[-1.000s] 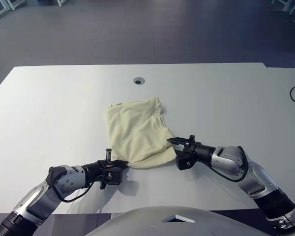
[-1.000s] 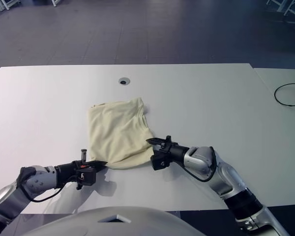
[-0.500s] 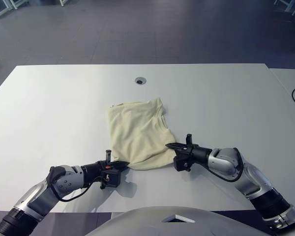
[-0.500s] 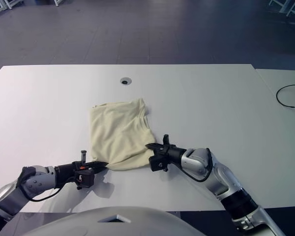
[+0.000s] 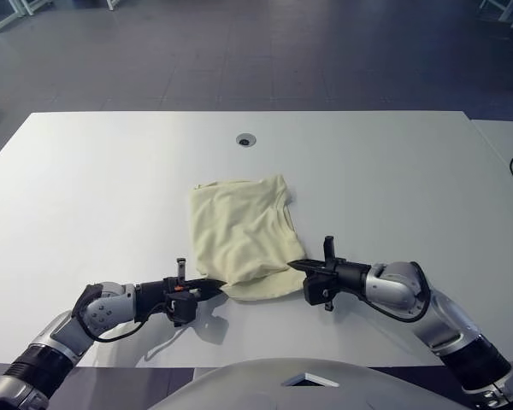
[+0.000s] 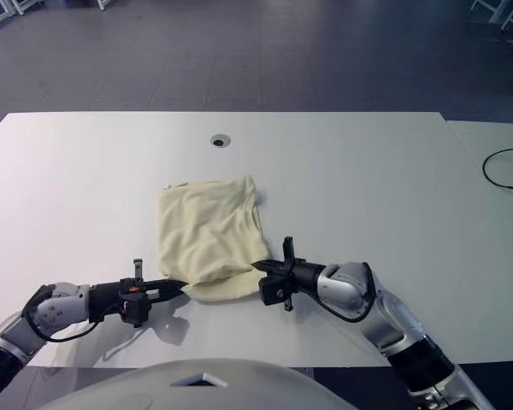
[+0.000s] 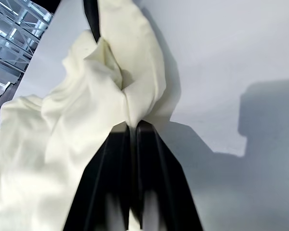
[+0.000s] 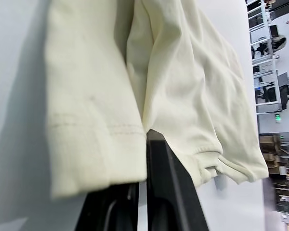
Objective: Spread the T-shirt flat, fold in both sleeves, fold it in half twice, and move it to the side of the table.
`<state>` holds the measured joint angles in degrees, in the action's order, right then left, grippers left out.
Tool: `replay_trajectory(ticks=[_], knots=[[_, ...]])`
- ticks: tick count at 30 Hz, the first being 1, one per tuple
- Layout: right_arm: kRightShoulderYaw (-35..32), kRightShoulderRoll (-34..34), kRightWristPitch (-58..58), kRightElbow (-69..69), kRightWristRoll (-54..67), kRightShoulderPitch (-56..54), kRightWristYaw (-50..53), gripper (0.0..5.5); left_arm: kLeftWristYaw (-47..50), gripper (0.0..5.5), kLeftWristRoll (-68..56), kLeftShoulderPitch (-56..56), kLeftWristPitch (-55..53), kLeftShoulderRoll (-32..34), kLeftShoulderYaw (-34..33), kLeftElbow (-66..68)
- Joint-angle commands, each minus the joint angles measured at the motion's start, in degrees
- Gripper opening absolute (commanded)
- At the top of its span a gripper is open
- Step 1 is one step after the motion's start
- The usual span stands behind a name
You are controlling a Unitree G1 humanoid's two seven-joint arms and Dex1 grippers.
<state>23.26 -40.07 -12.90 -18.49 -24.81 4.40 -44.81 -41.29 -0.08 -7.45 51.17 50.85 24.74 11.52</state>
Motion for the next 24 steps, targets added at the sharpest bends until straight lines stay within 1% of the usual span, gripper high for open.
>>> replay_trajectory(ticks=[1, 2, 3, 4, 6, 10, 15, 17, 20, 24], knots=[[-6.46, -8.16, 13.83, -12.56, 17.21, 3.34, -13.58, 0.00, -12.93, 0.01, 2.97, -2.18, -15.10, 2.39, 6.92, 13.64], [-7.47, -9.05, 15.51, -13.06, 19.14, 3.78, -14.68, 0.00, -15.25, 0.01, -10.03, -1.60, -28.78, 13.61, 4.30, -9.97], [-8.17, -9.68, 16.84, -13.32, 20.56, 3.77, -15.59, 0.00, -16.62, 0.01, -20.15, -0.78, -39.02, 22.44, 2.18, -27.48], [-8.70, -10.18, 18.34, -13.67, 22.09, 3.65, -16.49, 0.00, -17.48, 0.01, -26.93, 0.17, -46.27, 28.09, 0.61, -38.46], [-9.62, -10.85, 22.06, -15.25, 25.94, 3.57, -18.00, 0.00, -18.89, 0.01, -32.36, 1.39, -52.27, 31.53, -0.87, -44.30], [-11.11, -11.39, 29.09, -18.06, 33.13, 2.01, -20.08, 0.00, -22.09, 0.01, -40.85, 4.84, -61.97, 34.09, -3.37, -50.16], [-13.53, -12.26, 37.03, -20.35, 41.59, 0.36, -21.76, 0.00, -24.86, 0.01, -47.25, 12.72, -75.15, 33.55, -6.08, -51.06], [-15.07, -12.49, 41.37, -21.14, 46.88, -1.18, -22.53, 0.00, -26.55, 0.01, -48.54, 17.08, -80.33, 31.92, -6.22, -50.25], [-17.18, -12.58, 48.48, -20.29, 55.18, -5.26, -23.48, 0.00, -28.59, 0.01, -51.46, 25.51, -90.16, 27.37, -5.88, -46.71], [-17.82, -13.05, 55.00, -17.25, 61.94, -9.75, -24.62, 0.00, -31.71, 0.01, -51.11, 33.02, -98.64, 22.17, -4.71, -40.82]])
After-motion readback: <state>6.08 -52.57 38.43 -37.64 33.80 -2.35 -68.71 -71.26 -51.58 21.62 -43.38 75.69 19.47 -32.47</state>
